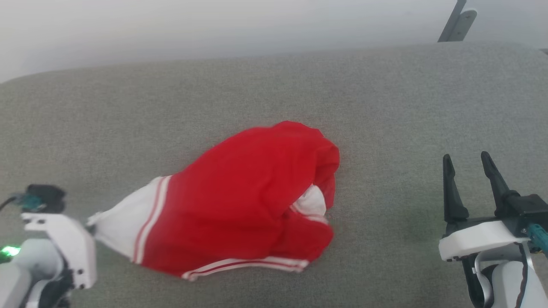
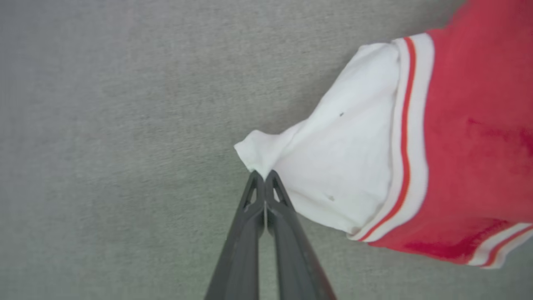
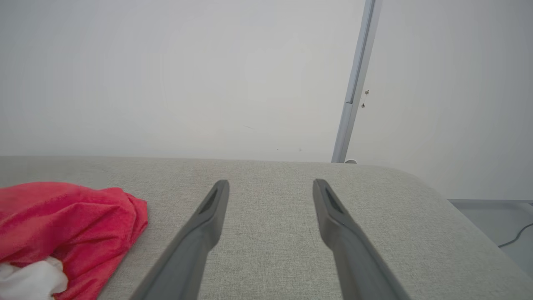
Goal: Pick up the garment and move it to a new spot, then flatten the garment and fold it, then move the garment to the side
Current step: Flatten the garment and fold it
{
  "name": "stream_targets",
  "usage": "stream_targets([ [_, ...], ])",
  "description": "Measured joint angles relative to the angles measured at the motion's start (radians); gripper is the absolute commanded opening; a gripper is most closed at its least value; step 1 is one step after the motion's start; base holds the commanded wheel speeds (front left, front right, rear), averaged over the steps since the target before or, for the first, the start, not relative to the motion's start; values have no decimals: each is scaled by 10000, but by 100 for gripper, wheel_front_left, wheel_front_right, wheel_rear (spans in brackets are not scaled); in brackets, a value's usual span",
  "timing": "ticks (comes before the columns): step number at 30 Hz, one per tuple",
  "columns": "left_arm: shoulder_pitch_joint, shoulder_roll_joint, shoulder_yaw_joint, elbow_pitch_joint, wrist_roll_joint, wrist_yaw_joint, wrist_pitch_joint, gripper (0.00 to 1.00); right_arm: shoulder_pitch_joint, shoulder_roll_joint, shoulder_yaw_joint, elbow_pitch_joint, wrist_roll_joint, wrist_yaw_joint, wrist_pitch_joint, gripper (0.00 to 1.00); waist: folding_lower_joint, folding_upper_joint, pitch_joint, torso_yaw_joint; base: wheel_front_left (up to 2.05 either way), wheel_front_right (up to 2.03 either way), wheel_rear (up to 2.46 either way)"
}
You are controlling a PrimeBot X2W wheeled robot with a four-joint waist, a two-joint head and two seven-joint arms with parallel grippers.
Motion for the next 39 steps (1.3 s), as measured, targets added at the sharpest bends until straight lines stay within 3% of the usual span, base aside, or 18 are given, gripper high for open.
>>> stream_targets([
  [8,818,474,372,780,-73,541,-44,0,70,-13,136,117,27,0,0,100,1,0,-144,-18,0,0,0],
  [13,885,44,474,1661,-523,242,-366,0,70,-40,385,234,169,0,0,100,0,0,-177,-122,0,0,0],
  [14,877,-29,462,1758,-525,132,-476,7,70,-63,418,249,182,0,0,100,0,0,-187,-140,0,0,0],
  [16,767,-144,458,1939,-550,-25,-625,32,70,-132,520,268,274,0,0,100,0,0,-220,-142,0,0,0],
  [17,713,-157,437,1994,-539,-107,-715,62,70,-169,593,282,309,0,0,100,0,0,-237,-133,0,0,0],
  [18,592,-215,439,2042,-541,-236,-872,100,76,-257,757,324,357,0,0,100,0,0,-284,-89,0,0,0],
  [23,446,-234,456,1847,-525,-370,-1124,100,84,-587,1578,568,679,0,0,100,1,0,-455,132,0,0,0],
  [28,430,-278,742,1091,-493,-339,-1894,100,77,-1166,3056,1179,1266,0,2,100,0,0,-660,465,0,0,0],
  [39,1386,-1051,1492,-468,182,-288,-5916,100,-337,-2470,6211,1735,3986,2,1737,100,0,0,-1112,1496,0,0,0],
])
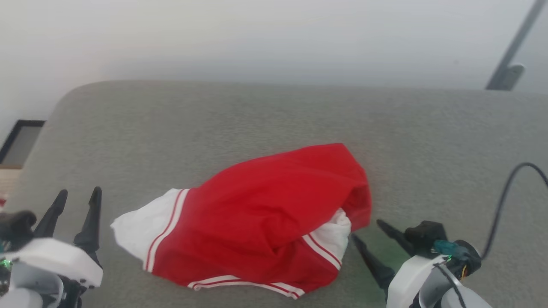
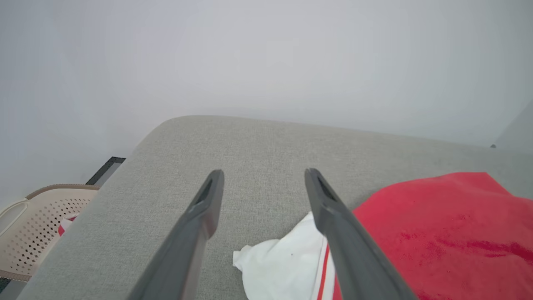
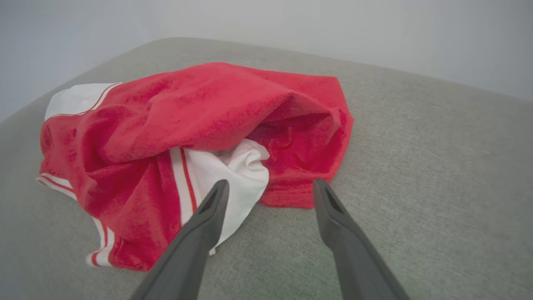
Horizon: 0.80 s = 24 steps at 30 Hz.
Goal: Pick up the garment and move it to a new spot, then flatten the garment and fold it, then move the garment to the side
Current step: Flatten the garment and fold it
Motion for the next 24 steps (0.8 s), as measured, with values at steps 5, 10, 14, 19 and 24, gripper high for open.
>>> stream_targets([
  [5,601,-514,397,-389,284,115,-1145,100,-274,-508,738,-44,779,0,878,100,0,0,-96,532,0,0,0],
  [10,998,-1152,825,-591,550,-46,-1313,100,-529,-773,1014,188,1030,0,1639,100,0,0,-95,1045,0,0,0],
  [14,1136,-1655,1246,-662,941,-238,-1346,100,-716,-880,1007,418,928,2,2071,0,0,0,-50,1380,0,0,0],
  [19,1240,-2205,1824,-761,1338,-600,-1346,100,-805,-857,876,391,890,2,2336,0,0,0,17,1558,0,0,0],
  [24,1380,-2638,2405,-779,1789,-1003,-1346,100,-816,-1012,525,-10,1020,2,2585,0,0,0,46,1472,0,0,0],
])
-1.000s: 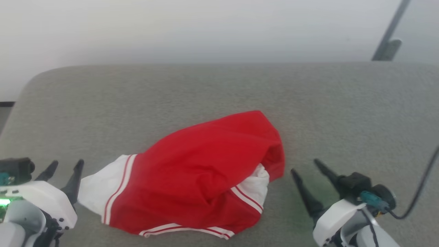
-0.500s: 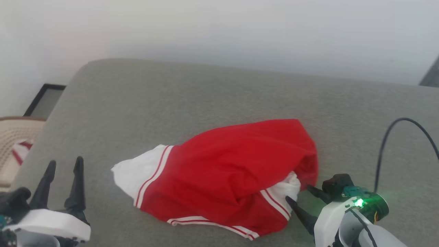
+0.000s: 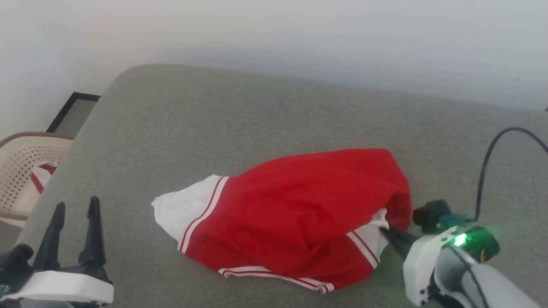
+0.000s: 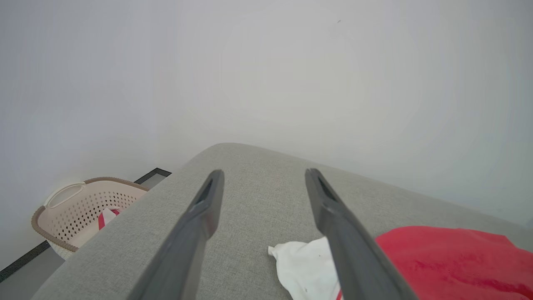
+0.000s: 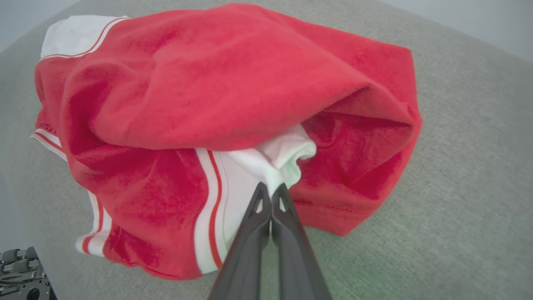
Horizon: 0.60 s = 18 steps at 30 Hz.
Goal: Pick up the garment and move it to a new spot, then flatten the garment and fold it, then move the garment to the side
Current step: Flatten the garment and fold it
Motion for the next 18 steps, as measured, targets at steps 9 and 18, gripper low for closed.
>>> stream_targets([
  [9,-3,-466,637,217,596,-585,0,100,-7,-656,-1476,-792,-127,0,639,0,0,0,3,-401,0,0,0],
  [18,-188,-713,989,418,965,-999,-2,100,50,-1402,-3327,-594,-510,0,1296,0,0,0,84,-722,0,0,0],
])
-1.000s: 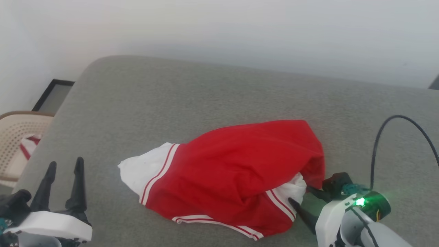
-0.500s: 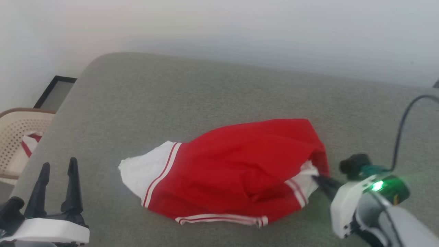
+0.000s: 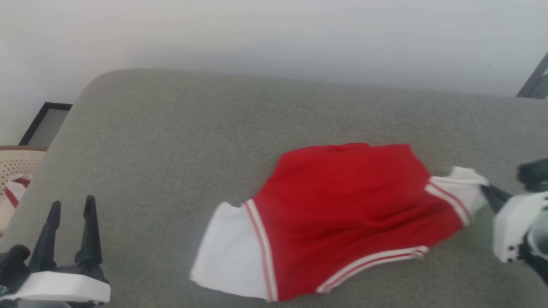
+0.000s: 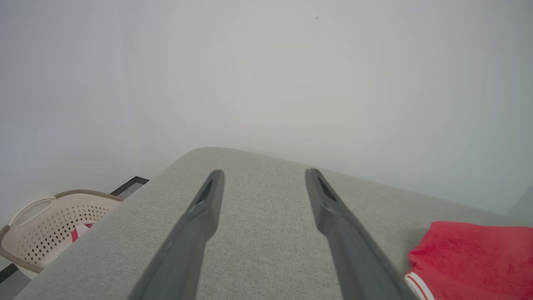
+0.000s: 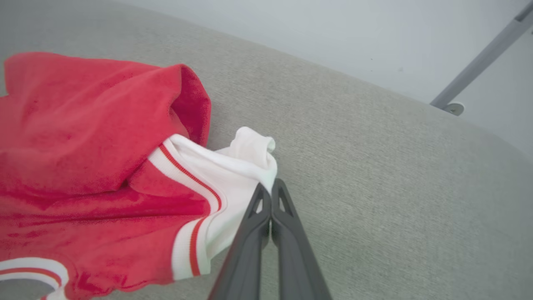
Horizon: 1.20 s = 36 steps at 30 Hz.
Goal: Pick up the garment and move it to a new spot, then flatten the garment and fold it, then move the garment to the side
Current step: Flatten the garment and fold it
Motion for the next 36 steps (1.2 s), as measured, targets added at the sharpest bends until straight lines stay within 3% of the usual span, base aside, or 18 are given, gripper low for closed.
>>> stream_targets([
  [6,-16,-65,23,194,211,-150,2,100,349,-102,-1093,1001,-130,0,194,0,0,0,-61,-95,0,0,0],
  [15,-19,61,-121,506,297,-268,0,100,643,625,-1243,2600,71,0,244,0,0,0,-105,-193,0,0,0],
  [16,-19,61,-121,506,297,-268,0,100,643,625,-1243,2600,71,0,244,25,0,0,-105,-193,0,0,0],
  [17,-19,84,-151,539,293,-274,0,100,574,658,-1202,2692,79,0,136,84,0,0,-111,-216,0,0,0],
  [18,-19,128,-198,577,293,-280,2,100,492,663,-1154,2717,82,0,67,100,0,0,-119,-244,0,0,0],
  [28,-86,621,-610,142,81,-314,508,100,154,523,-627,1935,234,0,-667,100,0,0,-122,-727,0,0,0],
  [36,-69,869,-1143,-439,-389,-326,2153,100,256,932,-1039,334,-405,0,-3016,100,0,0,-73,-1381,0,0,0],
])
